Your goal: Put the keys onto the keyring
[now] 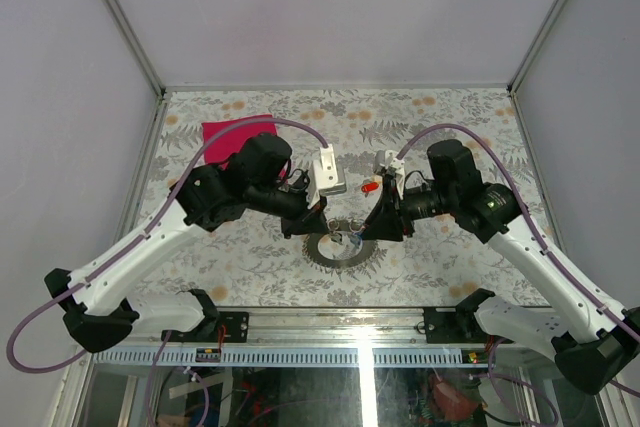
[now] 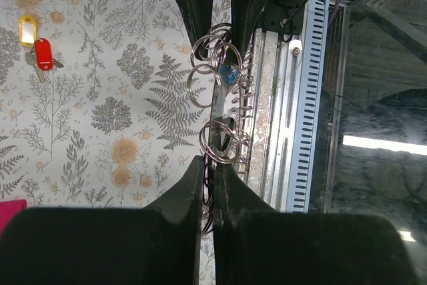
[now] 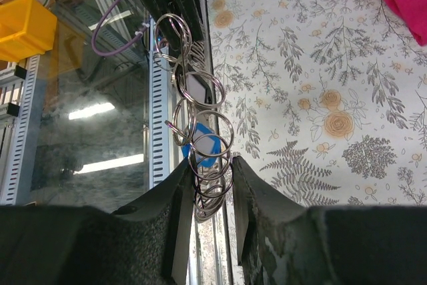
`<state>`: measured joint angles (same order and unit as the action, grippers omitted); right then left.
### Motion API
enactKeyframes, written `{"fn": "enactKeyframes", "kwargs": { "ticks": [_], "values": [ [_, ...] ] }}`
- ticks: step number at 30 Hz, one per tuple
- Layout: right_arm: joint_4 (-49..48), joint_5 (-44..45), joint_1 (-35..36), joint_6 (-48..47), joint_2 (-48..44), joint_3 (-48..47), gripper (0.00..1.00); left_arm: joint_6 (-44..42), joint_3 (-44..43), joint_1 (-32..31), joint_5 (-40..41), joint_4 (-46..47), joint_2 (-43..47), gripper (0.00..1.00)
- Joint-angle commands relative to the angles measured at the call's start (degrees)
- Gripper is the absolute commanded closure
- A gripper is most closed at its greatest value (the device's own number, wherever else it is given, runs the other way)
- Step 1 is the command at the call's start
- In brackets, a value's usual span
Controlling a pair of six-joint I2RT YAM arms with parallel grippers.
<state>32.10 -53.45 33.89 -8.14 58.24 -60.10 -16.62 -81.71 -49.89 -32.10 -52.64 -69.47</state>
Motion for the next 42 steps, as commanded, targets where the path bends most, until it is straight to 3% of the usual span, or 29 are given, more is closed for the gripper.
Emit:
{"fn": "enactKeyframes", "kwargs": {
  "ticks": [1,11,18,28,37,42],
  "values": [
    [-6.2,-3.6,0.0,2.0,-0.9,-0.1,1.0,0.2,-3.1,-0.6,-2.1,5.7,2.1,0.99],
    [-14.3,-4.9,0.0,9.1,-6.7,0.3,1.0,5.9,-1.6,-0.6,-2.1,14.9,7.5,0.77],
    [-19.9,-4.3,0.0,13.5,-9.8,1.3,1.0,10.1,0.1,-0.6,-1.0,20.9,11.2,0.55],
    [-20.3,1.4,0.0,14.9,-11.5,1.2,1.0,15.5,7.7,-0.6,7.3,27.3,17.2,0.48],
    [-21.9,2.7,0.0,15.9,-11.1,-0.7,1.0,19.4,17.0,-0.6,8.9,34.6,18.6,0.42],
    [-14.7,15.1,0.0,13.9,-10.1,-1.9,1.0,22.9,20.9,-0.6,14.2,38.0,18.1,0.4]
  ]
}}
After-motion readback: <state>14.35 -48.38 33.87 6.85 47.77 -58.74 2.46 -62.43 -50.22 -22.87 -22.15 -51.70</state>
